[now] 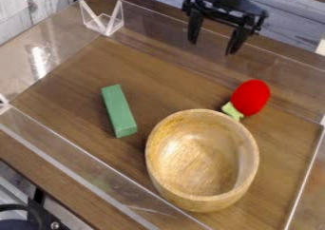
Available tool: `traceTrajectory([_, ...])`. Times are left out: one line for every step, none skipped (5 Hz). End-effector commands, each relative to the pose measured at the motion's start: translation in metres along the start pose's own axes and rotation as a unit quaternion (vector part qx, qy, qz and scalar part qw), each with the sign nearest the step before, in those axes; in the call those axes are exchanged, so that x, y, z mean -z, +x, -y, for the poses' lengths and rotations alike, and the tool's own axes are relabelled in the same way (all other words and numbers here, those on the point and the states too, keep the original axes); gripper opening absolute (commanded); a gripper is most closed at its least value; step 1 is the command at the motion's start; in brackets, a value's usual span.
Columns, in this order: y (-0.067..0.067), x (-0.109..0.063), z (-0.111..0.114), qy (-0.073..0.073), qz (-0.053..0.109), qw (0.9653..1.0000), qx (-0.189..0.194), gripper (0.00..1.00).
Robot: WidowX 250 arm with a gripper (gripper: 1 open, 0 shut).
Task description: Move the red object to the right side of the table
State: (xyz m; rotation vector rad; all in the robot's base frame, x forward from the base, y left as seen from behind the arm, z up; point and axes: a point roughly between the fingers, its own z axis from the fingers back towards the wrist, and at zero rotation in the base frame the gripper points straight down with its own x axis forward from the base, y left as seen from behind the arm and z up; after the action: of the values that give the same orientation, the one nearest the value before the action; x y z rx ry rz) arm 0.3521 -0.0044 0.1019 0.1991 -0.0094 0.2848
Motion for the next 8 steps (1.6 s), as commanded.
traceTrajectory([0.012,-0.023,0.008,-0.008,0.042,0.9986,0.03,1.0])
traceTrajectory([0.007,-0.026,-0.002,-0.004,0.041,0.9991,0.011,1.0])
traceTrajectory([0.002,-0.029,-0.011,-0.001,0.039,0.9992,-0.006,1.0])
traceTrajectory([0.003,-0.027,-0.006,-0.012,0.046,0.9984,0.031,1.0])
traceTrajectory([0.005,-0.026,-0.002,-0.021,0.054,0.9961,0.066,1.0])
traceTrajectory([0.012,-0.022,0.001,-0.023,0.053,0.9972,0.048,1.0])
traceTrajectory([0.019,-0.018,0.004,-0.026,0.052,0.9979,0.029,1.0])
traceTrajectory([0.025,-0.013,-0.006,-0.024,0.045,0.9987,0.003,1.0])
